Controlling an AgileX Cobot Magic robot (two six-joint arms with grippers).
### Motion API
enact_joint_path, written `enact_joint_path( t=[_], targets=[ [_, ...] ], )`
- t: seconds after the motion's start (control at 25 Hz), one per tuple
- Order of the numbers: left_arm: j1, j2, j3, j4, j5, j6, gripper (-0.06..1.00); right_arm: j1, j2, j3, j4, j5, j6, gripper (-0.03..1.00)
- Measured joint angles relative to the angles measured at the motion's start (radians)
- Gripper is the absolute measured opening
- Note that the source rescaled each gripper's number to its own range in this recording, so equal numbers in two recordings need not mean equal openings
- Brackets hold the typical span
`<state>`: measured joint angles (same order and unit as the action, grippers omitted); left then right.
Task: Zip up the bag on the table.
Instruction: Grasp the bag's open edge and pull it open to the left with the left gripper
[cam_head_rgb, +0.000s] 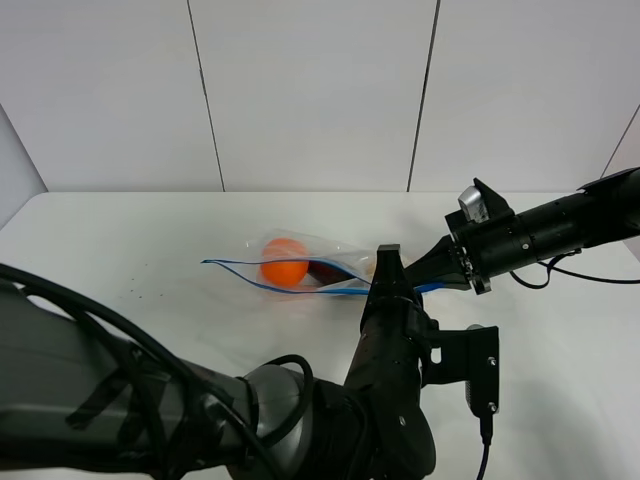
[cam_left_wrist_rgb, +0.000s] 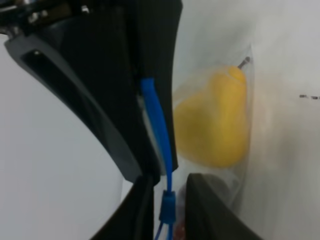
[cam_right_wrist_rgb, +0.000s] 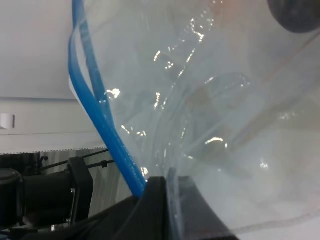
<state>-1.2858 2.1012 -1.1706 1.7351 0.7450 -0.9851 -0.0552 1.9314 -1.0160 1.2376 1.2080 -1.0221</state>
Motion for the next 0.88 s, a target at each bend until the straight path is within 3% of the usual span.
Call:
enact_joint_path(
  t=[0.4, 0.6, 0.88],
  targets=[
    [0.0, 0.0, 0.0, 0.001, 0.0, 0.002, 0.14, 0.0, 0.0, 0.0, 0.0, 0.0, 0.0, 0.0],
    [0.0, 0.0, 0.0, 0.001, 0.0, 0.007, 0.0, 0.0, 0.0, 0.0, 0.0, 0.0, 0.001, 0.0],
    [0.0, 0.0, 0.0, 0.001, 0.003, 0.017, 0.0, 0.0, 0.0, 0.0, 0.001, 0.0, 0.001, 0.0]
  ],
)
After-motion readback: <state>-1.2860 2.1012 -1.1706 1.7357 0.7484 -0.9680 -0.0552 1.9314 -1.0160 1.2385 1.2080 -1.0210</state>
